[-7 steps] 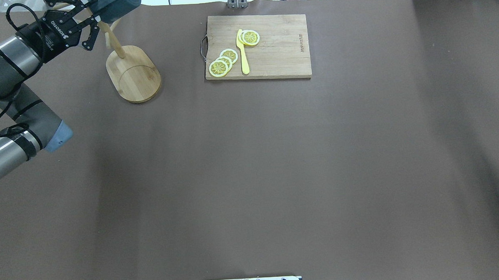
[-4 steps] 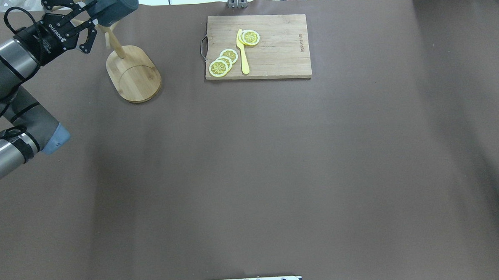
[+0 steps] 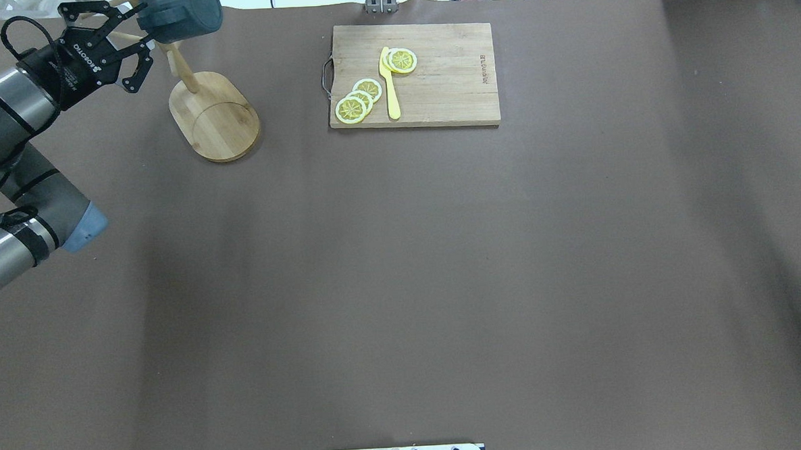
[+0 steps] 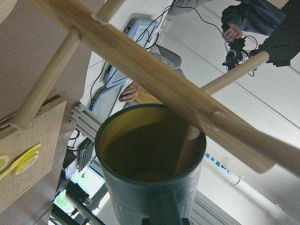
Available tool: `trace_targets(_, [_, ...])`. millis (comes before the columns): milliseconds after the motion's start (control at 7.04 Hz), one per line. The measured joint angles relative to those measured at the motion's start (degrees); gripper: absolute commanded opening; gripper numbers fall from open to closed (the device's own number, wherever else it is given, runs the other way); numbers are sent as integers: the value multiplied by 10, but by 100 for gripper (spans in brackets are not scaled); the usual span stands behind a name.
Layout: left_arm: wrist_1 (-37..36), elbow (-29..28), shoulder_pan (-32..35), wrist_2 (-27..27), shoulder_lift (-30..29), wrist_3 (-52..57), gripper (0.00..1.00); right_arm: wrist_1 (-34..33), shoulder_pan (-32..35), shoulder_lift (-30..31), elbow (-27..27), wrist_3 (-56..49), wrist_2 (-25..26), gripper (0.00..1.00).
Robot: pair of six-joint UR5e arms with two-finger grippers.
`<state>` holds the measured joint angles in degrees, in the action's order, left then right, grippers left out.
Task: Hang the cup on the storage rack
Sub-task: 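Open the left gripper and withdraw it from the stand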
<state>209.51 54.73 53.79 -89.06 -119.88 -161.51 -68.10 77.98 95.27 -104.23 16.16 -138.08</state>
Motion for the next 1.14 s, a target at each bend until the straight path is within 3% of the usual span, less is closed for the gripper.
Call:
trace_targets(142, [0,0,0,0,0,0,83,0,0,1,-2,1,0,100])
trace_targets(426, [0,15,1,-4,14,2,86,0,0,1,-4,2,0,100])
trace_targets(710, [2,73,2,-25,65,40,87,-1,0,1,-4,2,0,100])
trace_targets(995, [9,118,3,-35,110,133,94,-1,0,1,-4,3,0,100])
trace_targets(1137, [13,134,4,-36,128,229,94,-1,0,1,-4,3,-1,100])
